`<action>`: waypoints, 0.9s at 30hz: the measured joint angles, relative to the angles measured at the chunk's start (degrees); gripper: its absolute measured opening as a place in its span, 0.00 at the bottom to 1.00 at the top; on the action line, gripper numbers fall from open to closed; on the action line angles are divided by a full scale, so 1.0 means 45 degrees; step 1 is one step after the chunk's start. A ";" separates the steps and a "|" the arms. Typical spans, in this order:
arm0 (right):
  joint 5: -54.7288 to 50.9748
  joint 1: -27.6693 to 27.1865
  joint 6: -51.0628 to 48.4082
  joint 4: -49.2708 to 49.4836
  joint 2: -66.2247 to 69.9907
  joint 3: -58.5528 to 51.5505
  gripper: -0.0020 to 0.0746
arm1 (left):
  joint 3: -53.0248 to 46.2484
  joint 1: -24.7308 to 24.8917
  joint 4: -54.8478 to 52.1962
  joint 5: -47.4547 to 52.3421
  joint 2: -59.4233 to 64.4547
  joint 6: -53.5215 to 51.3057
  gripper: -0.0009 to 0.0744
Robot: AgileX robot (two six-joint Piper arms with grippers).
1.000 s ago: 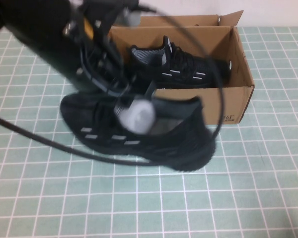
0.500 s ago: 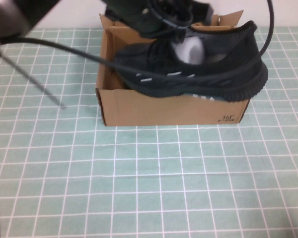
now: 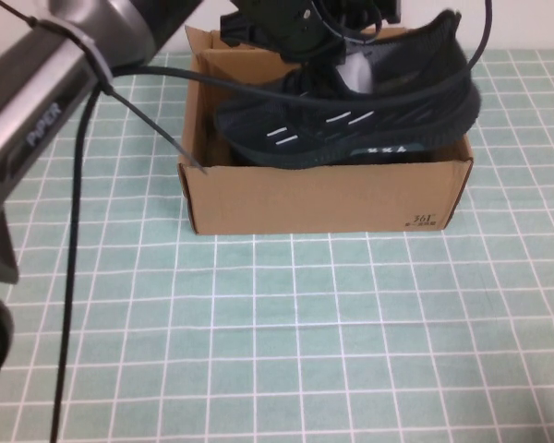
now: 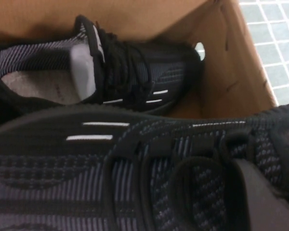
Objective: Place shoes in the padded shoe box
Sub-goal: Place the shoe in the shoe box
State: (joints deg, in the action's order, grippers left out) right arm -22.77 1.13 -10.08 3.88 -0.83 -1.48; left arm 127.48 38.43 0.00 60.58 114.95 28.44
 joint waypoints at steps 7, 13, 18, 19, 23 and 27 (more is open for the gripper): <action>0.0000 0.0000 0.0000 0.0000 0.0000 0.0000 0.02 | 0.0018 0.0000 -0.0369 -0.0139 0.0297 0.0048 0.02; 0.0000 0.0000 0.0000 0.0000 0.0000 0.0000 0.02 | 0.0079 -0.0029 -0.1175 -0.0213 0.0303 0.0094 0.02; 0.0000 0.0000 0.0000 0.0000 0.0000 0.0000 0.02 | 0.0111 -0.0253 -0.1327 -0.0398 0.0488 0.0134 0.02; 0.0000 0.0000 0.0000 0.0000 0.0000 0.0000 0.02 | 0.0120 -0.0277 -0.1381 -0.0489 0.0534 0.0134 0.02; 0.0000 0.0000 0.0000 0.0000 0.0000 0.0000 0.02 | 0.0181 -0.0386 -0.1455 -0.0709 0.0738 0.0155 0.02; 0.0000 0.0000 0.0000 0.0000 0.0000 0.0000 0.02 | 0.0201 -0.0408 -0.1517 -0.1022 0.0846 0.0185 0.02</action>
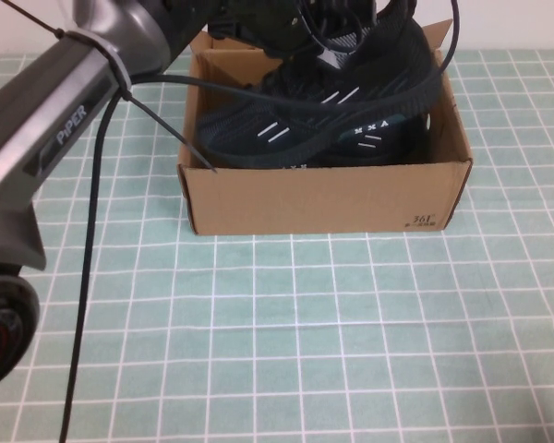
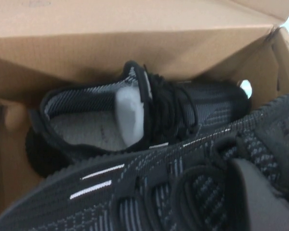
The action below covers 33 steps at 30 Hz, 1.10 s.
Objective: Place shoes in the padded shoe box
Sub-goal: Place the shoe in the shoe box
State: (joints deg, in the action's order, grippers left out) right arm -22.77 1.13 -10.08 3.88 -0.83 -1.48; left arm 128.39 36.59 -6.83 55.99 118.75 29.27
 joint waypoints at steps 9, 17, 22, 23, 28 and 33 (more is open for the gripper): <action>0.0000 0.0000 0.0000 0.0000 0.0000 0.0000 0.02 | 0.0446 -0.0009 -0.0060 -0.0166 0.0107 0.0000 0.02; 0.0000 0.0000 0.0000 0.0000 0.0000 0.0000 0.02 | 0.0573 -0.0038 -0.0060 -0.0140 0.0135 -0.0026 0.02; 0.0000 0.0000 0.0000 0.0000 0.0000 0.0000 0.02 | 0.0580 -0.0038 -0.0060 0.0034 0.0257 -0.0026 0.02; 0.0000 0.0000 0.0000 0.0000 0.0000 0.0000 0.02 | 0.0608 -0.0038 -0.0060 0.0104 0.0313 -0.0026 0.02; 0.0000 0.0000 0.0000 0.0000 0.0000 0.0000 0.02 | 0.0612 -0.0038 -0.0060 0.0556 0.0585 -0.0026 0.02; -0.0003 0.0000 0.0000 0.0000 0.0000 0.0000 0.02 | 0.0633 -0.0038 0.0461 0.0794 0.0862 -0.0026 0.02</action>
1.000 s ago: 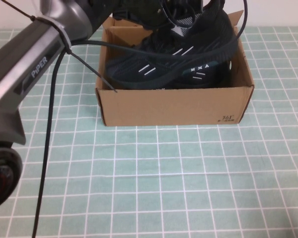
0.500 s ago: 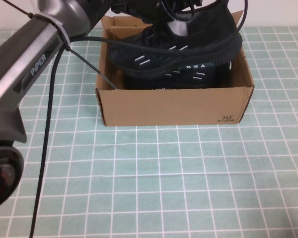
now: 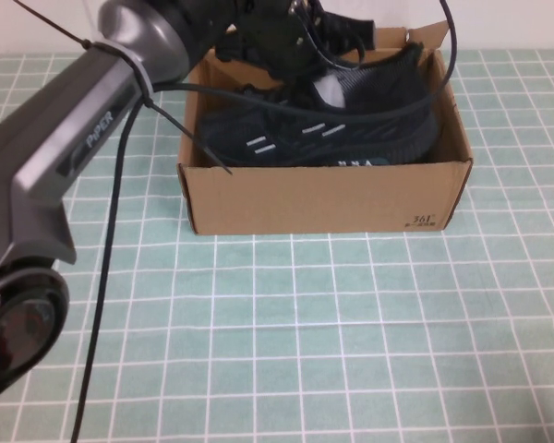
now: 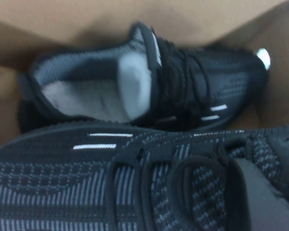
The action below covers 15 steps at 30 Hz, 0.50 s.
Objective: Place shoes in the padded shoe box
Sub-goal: Place the shoe in the shoe box
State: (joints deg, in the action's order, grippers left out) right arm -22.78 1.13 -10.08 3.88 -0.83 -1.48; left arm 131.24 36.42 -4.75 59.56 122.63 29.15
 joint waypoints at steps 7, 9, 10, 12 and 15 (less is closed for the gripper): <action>0.0000 0.0000 0.0000 0.0000 0.0000 0.0000 0.02 | 0.0005 -0.0024 0.0939 -0.0026 0.0303 0.0000 0.02; 0.0000 0.0000 0.0000 0.0000 0.0000 0.0000 0.02 | 0.0005 0.0002 0.1056 -0.0026 0.0348 0.0000 0.02; 0.0000 0.0000 0.0000 0.0000 0.0000 0.0000 0.02 | 0.0005 0.0023 0.1056 -0.0026 0.0348 0.0000 0.02; 0.0000 0.0000 0.0000 0.0000 0.0000 0.0000 0.02 | 0.0005 0.0060 0.1056 -0.0026 0.0348 -0.0022 0.02; 0.0000 0.0000 0.0000 0.0000 0.0000 0.0000 0.02 | 0.0005 0.0083 0.1056 -0.0048 0.0403 -0.0073 0.02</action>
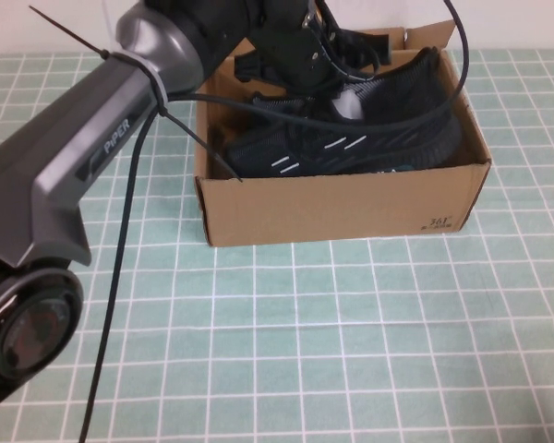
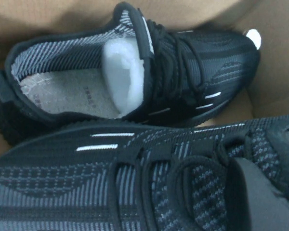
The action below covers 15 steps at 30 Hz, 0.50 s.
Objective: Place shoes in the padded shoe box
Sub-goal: Place the shoe in the shoe box
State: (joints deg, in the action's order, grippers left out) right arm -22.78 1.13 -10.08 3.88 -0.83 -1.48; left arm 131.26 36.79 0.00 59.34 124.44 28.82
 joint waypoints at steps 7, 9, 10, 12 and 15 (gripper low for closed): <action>0.0000 0.0000 0.0000 0.0000 0.0000 0.0000 0.02 | 0.0000 0.0000 -0.1004 0.0128 0.0165 0.0003 0.02; 0.0000 0.0000 0.0000 0.0000 0.0000 0.0000 0.02 | 0.0000 0.0029 -0.1208 0.0128 0.0196 0.0003 0.02; 0.0000 0.0000 0.0000 0.0000 0.0000 0.0000 0.02 | 0.0000 0.0054 -0.1238 0.0128 0.0219 0.0003 0.02; 0.0000 0.0000 0.0000 0.0000 0.0000 0.0000 0.02 | 0.0000 0.0074 -0.1298 0.0128 0.0217 0.0003 0.02; 0.0000 0.0000 0.0000 0.0000 0.0000 0.0000 0.02 | 0.0000 0.0074 -0.1454 0.0103 0.0217 0.0003 0.02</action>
State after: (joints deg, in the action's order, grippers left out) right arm -22.78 1.13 -10.08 3.88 -0.83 -1.48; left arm 131.26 37.13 -6.54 59.80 125.42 28.84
